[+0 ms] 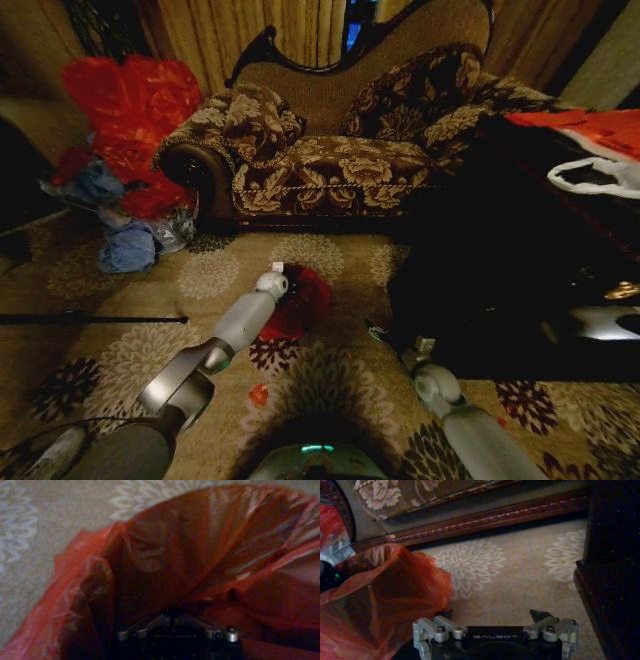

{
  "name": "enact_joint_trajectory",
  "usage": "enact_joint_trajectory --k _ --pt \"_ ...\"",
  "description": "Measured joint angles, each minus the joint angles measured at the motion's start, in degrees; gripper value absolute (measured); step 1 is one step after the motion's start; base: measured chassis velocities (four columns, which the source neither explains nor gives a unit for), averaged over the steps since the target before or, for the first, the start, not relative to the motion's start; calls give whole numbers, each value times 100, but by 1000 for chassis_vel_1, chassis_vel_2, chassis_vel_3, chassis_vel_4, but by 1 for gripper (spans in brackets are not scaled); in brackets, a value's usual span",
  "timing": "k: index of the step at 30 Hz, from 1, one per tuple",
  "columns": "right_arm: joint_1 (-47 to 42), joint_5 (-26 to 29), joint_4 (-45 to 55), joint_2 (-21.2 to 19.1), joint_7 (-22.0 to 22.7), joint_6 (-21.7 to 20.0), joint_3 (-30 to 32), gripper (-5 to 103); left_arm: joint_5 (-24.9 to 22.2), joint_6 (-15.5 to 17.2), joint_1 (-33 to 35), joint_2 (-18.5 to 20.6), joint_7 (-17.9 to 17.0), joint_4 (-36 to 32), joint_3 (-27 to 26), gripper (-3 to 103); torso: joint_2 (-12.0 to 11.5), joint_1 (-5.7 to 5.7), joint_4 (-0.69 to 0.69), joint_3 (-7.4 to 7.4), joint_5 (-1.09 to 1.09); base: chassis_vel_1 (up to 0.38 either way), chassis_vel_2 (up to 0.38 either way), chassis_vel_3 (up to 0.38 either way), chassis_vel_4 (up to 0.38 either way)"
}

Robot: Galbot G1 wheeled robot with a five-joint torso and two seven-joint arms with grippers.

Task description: Place a garbage bag over the trash bin.

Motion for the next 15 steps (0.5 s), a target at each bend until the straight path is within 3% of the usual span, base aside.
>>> enact_joint_trajectory --k 4,15 --pt "41 11 -62 -5 -16 6 -40 100 77 -26 10 -98 57 64 -1 0 0 0 -7 0 0 0 0 0 0" --pt "102 2 -80 57 -20 12 -111 100 359 -218 32 -548 398 385 51 0 0 0 -6 -1 1 0 0 0 0"
